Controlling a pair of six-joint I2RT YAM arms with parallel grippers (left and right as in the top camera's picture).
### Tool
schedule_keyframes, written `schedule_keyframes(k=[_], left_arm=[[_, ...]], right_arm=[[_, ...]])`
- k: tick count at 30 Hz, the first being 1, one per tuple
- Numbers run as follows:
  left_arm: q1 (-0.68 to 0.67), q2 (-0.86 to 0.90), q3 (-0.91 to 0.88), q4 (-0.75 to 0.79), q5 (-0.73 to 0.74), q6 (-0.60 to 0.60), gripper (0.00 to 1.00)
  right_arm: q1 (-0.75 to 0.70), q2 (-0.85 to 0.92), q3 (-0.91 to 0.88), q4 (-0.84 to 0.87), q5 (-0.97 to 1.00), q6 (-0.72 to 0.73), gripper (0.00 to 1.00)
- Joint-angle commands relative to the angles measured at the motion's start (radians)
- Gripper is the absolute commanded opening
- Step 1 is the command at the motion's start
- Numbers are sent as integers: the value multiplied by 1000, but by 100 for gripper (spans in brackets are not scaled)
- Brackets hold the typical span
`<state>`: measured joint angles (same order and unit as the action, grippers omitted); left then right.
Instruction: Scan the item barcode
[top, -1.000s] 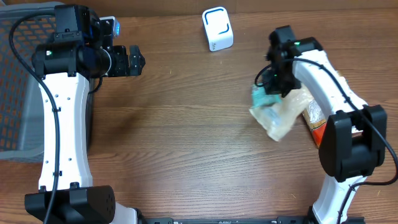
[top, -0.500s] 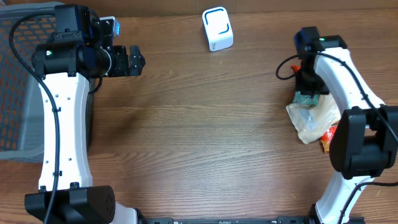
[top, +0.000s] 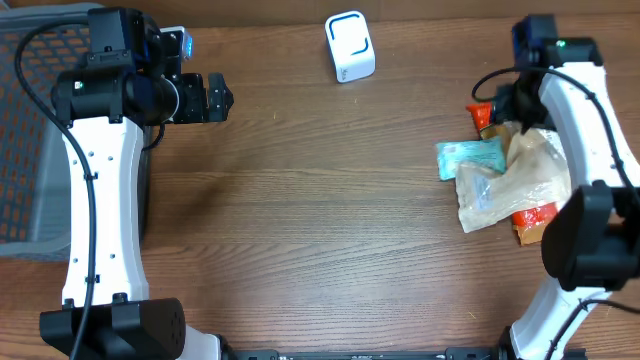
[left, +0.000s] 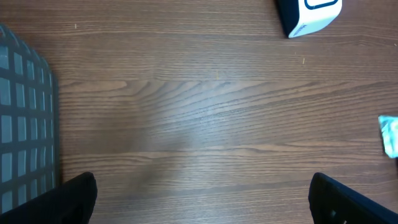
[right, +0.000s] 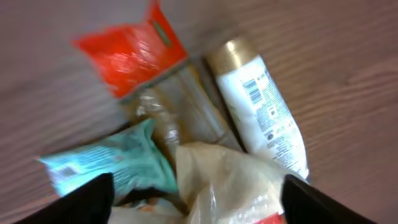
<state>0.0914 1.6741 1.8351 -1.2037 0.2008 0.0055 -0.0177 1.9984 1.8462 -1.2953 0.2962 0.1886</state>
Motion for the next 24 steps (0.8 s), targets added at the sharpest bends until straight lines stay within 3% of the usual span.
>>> schedule_keyframes(k=[1,14,24], left_arm=[[-6,-1,15,4,-2,-6,100],[-6,-1,15,3,-2,-6,100],[-6,-1,15,3,-2,-6,99]], right_arm=[[6,-146,107,-31,-129,-11,100],[5,-489,169,-167,-355,-9,100],[5,-527,169,-249,-343,-6,100]])
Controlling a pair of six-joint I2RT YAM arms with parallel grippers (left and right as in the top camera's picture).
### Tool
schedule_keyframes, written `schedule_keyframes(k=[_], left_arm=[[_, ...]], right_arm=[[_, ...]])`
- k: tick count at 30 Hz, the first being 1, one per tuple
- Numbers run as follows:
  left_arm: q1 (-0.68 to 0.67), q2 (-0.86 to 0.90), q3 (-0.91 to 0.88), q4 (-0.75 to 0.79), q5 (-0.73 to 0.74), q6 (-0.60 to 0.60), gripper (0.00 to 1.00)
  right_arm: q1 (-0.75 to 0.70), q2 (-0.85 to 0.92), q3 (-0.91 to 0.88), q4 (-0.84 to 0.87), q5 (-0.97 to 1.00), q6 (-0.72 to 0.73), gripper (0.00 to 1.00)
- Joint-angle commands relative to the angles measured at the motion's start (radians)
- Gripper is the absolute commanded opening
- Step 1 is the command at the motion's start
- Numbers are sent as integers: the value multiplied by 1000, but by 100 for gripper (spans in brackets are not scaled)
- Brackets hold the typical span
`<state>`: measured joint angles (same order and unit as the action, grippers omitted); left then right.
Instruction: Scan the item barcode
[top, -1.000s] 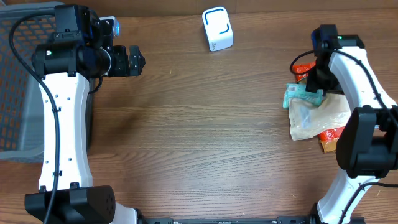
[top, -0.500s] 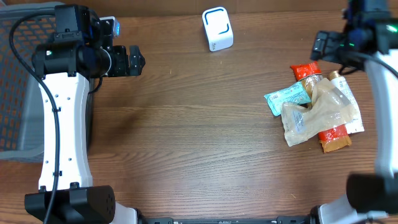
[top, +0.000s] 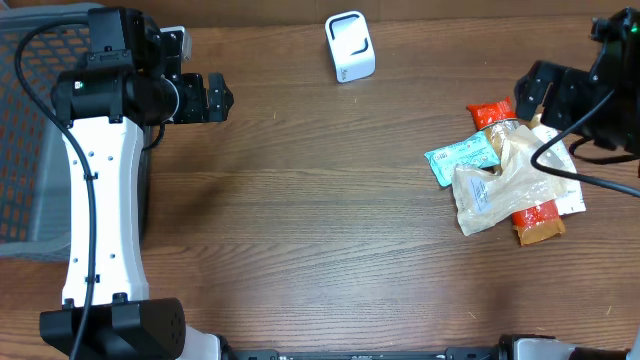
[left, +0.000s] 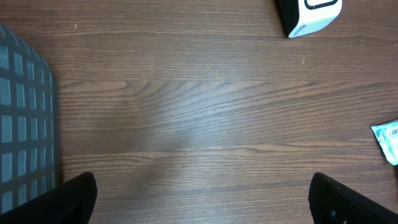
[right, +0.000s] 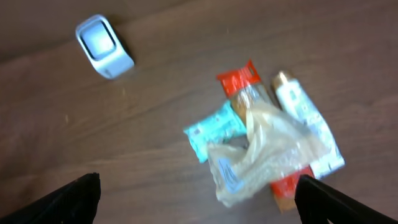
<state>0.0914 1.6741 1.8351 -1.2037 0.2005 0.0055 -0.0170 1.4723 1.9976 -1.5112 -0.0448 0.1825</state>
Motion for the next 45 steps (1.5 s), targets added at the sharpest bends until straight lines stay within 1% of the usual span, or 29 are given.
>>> schedule_keyframes(k=[1,6,11,16,19,22,24,27,30,33,38,41,45], left_arm=[[-6,-1,15,3,-1,-6,100],[-6,-1,15,3,-1,-6,100],[-6,-1,15,3,-1,-6,100],[-6,-1,15,3,-1,-6,100],[-6,-1,15,3,-1,-6,100],[-6,-1,15,3,-2,-6,100],[-6,-1,15,3,-1,-6,100],[-6,-1,15,3,-1,-6,100],[-6,-1,15,3,-1,-6,99],[-6,-1,15,3,-1,-6,100],[-6,-1,15,3,-1,-6,100],[-6,-1,15,3,-1,-6,100],[-6,-1,15,3,-1,-6,100]], right_arm=[[5,-1,18,-49,-1,0,100],[5,-1,18,-45,-2,0,100],[5,5,17,34,-2,0,100],[50,-55,-35,187,6,-16,100],[95,-134,-150,351,45,-27,100],[113,-236,-324,567,70,-27,100],[113,-324,-478,731,70,-31,100],[113,-483,-746,992,69,-35,100],[113,-649,-997,1181,69,-61,100],[94,-833,-1244,1307,68,-60,100],[58,-1099,-1591,1514,35,-56,100],[47,-1215,-1749,1629,35,-56,100],[45,-1308,-1895,1725,35,-55,100]])
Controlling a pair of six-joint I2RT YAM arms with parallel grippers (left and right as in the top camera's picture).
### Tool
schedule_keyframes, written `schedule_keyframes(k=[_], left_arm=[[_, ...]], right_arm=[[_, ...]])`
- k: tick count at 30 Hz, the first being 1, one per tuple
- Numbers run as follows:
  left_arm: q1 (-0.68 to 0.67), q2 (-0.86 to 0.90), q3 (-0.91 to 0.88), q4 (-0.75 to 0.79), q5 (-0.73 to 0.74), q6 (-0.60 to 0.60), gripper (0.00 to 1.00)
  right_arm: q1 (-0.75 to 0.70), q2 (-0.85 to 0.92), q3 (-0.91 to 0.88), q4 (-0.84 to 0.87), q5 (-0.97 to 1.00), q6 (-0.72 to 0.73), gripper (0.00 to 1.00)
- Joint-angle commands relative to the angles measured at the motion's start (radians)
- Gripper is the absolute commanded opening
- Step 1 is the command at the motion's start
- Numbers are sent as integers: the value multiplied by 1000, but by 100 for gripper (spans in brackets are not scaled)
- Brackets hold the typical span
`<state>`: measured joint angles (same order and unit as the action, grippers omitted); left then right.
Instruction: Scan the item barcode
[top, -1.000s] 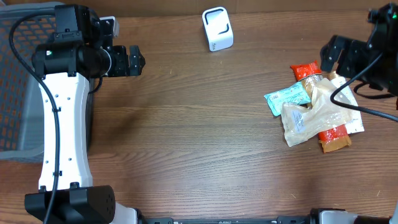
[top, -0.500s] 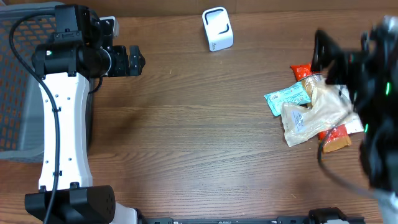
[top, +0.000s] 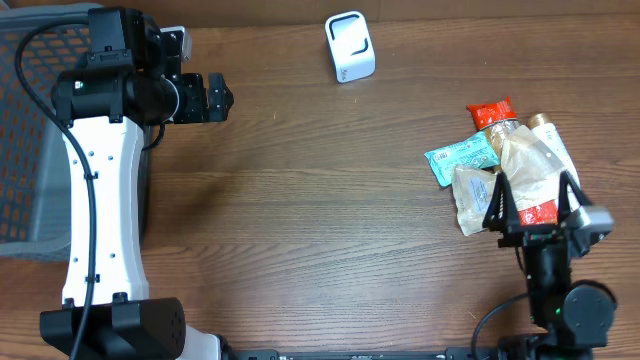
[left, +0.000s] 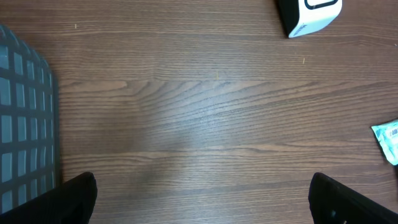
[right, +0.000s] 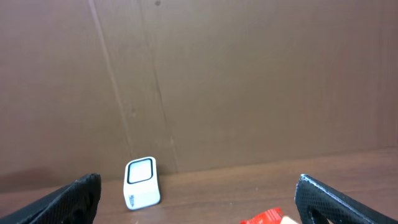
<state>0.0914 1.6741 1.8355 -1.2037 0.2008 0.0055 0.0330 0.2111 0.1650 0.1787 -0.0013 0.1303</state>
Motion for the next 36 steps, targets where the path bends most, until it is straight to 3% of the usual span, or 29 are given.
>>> schedule_keyframes(k=[1,6,10,16,36], left_arm=[[-6,-1,15,3,-2,-6,100],[-6,-1,15,3,-2,-6,100],[-6,-1,15,3,-2,-6,100],[-6,-1,15,3,-2,-6,100],[-6,-1,15,3,-2,-6,100]], right_arm=[[-5,-61,-85,39,-9,0,100],[-5,-107,-159,18,-8,0,100],[-5,-160,-157,-146,-24,4,100],[-5,-208,-157,-259,-23,3,100],[-4,-208,-157,-261,-19,3,100]])
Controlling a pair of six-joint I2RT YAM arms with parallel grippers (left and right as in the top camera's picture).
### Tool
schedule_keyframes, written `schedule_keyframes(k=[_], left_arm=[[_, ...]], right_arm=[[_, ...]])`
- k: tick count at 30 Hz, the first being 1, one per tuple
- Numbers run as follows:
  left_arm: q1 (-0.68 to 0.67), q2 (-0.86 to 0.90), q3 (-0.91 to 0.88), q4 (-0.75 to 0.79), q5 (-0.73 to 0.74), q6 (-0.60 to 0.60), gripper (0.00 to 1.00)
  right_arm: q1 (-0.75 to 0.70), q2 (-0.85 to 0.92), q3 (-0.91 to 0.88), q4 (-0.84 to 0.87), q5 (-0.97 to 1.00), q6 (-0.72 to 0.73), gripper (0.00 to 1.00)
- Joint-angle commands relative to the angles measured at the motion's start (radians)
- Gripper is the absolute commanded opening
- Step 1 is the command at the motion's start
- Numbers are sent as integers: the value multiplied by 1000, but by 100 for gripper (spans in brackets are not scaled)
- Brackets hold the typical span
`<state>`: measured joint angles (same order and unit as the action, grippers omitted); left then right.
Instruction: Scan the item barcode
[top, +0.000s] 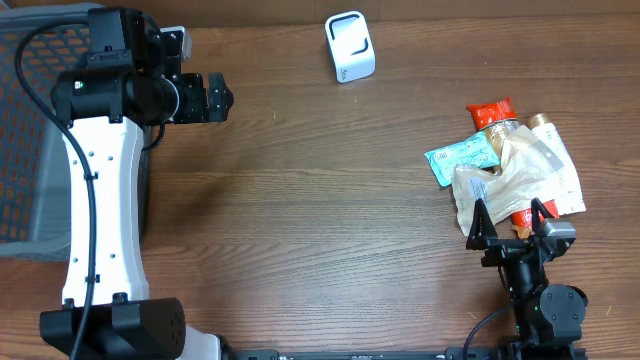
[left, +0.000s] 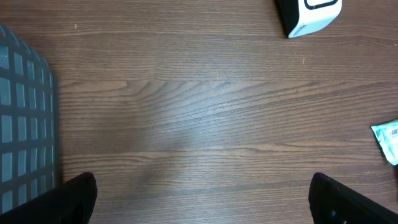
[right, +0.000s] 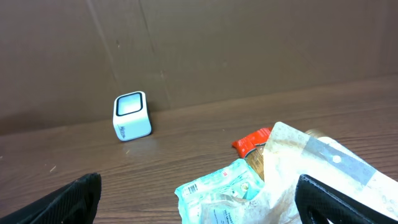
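The white barcode scanner (top: 350, 46) stands at the table's back middle and also shows in both wrist views (left: 309, 15) (right: 132, 116). At the right lies a pile: a teal packet (top: 462, 158) (right: 224, 193) with a printed barcode, a red-topped packet (top: 490, 113), a tan crinkled bag (top: 525, 175) (right: 311, 162) and a white bottle (top: 548, 128). My right gripper (top: 510, 215) (right: 205, 208) is open at the pile's front edge, its fingers either side of the teal packet and bag, holding nothing. My left gripper (top: 215, 97) (left: 202, 199) hangs open over bare wood at the back left.
A grey wire basket (top: 25, 130) (left: 25, 124) fills the far left, beside the left arm. A brown cardboard wall (right: 249, 43) rises behind the scanner. Bare wood lies between the scanner and the pile.
My right gripper has shifted slightly left and toward the front and tilted down; its view now takes in the pile rather than mostly the back wall. The left arm has not moved.
My right gripper was first open close over the back of the pile. Then it was high at the far right, and the teal packet lay slightly turned. Later it stood at the pile's front edge facing the wall, and now looks down at the pile.
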<state>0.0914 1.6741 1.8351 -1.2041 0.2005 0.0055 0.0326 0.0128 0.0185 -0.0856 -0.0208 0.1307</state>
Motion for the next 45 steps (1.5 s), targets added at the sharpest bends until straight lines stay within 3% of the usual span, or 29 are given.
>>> schedule_keyframes(k=[1,10,15,22,28,37,41,45], left_arm=[[-6,-1,15,4,-1,-6,100],[-6,-1,15,4,-2,-6,100],[0,-9,15,-18,-77,-2,100],[-8,-87,-31,58,-63,-2,99],[-28,-271,-325,392,-28,-2,100],[-28,-705,-1052,1046,10,-2,100],[-28,-900,-1324,1266,5,-2,100],[-29,-1101,-1533,1392,-13,-2,100]], right_arm=[[-4,-10,-10,3,0,3,100],[-4,-10,-10,3,0,2,100],[-4,-10,-10,3,0,3,100],[-4,-10,-10,3,0,3,100],[-4,-10,-10,3,0,2,100],[-4,-10,-10,3,0,2,100],[-4,-10,-10,3,0,3,100],[-4,-10,-10,3,0,3,100]])
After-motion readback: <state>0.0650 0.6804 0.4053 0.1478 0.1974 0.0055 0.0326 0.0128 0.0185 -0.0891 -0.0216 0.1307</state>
